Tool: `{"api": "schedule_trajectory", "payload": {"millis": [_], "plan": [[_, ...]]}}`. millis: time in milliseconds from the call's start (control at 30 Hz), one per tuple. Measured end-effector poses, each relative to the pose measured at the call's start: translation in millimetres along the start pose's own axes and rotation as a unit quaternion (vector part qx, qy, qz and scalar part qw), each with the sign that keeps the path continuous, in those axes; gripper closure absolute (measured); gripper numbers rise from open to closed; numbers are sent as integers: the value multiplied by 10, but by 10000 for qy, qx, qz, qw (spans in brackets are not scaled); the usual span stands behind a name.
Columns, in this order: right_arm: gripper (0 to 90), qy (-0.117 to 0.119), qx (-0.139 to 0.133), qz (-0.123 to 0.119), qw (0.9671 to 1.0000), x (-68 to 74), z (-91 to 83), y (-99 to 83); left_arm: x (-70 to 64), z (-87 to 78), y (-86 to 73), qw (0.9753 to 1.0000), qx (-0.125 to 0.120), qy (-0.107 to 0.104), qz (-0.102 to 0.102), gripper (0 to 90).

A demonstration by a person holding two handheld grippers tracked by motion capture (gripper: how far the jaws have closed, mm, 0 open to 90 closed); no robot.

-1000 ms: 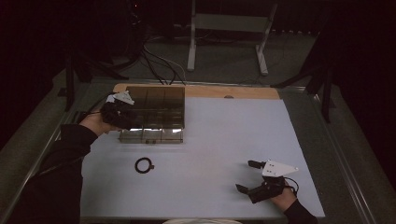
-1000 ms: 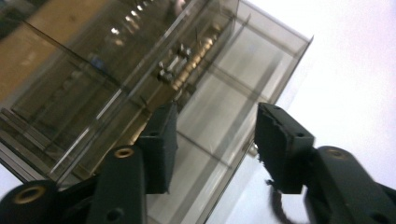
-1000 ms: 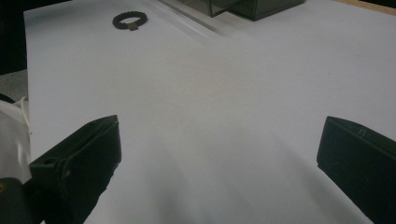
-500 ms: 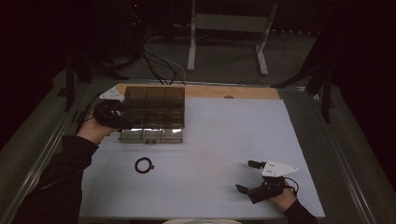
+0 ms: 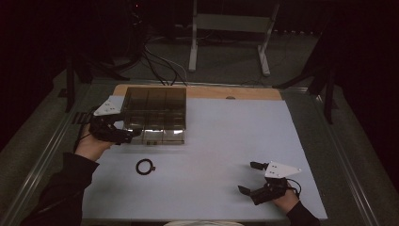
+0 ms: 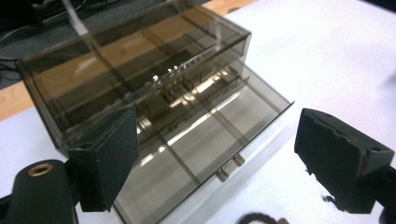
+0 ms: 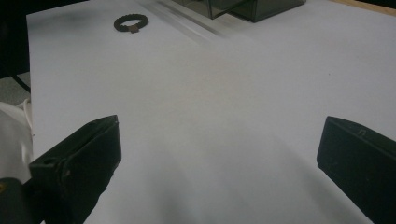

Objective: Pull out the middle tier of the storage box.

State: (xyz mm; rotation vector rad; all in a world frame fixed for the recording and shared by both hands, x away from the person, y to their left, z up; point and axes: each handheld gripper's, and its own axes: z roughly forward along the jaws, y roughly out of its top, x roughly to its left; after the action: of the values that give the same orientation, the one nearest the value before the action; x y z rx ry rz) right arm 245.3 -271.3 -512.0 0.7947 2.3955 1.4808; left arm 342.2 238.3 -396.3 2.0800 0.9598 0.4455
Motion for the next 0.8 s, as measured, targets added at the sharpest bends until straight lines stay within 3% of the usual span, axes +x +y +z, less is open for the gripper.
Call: {"api": "schedule_trajectory", "payload": {"millis": [67,167,467,600,733,800], "plan": [[0,-4,-3,0,10000,2,1,1,-20,10,-44,9999,-25,-14,-122,153],[0,-5,2,-1,10000,0,2,0,-52,35,-112,9999,-7,-10,-151,153],[0,5,14,-7,10000,6,2,1,-161,145,-338,9996,21,-266,-21,153],[0,-1,14,-5,10000,8,1,3,-207,182,-414,9994,39,-328,-101,153],[0,3,21,-15,10000,7,7,3,-282,207,-486,9996,5,-279,-45,153],[0,5,28,-12,10000,9,9,3,-312,223,-523,9992,-37,-359,-160,153]]}}
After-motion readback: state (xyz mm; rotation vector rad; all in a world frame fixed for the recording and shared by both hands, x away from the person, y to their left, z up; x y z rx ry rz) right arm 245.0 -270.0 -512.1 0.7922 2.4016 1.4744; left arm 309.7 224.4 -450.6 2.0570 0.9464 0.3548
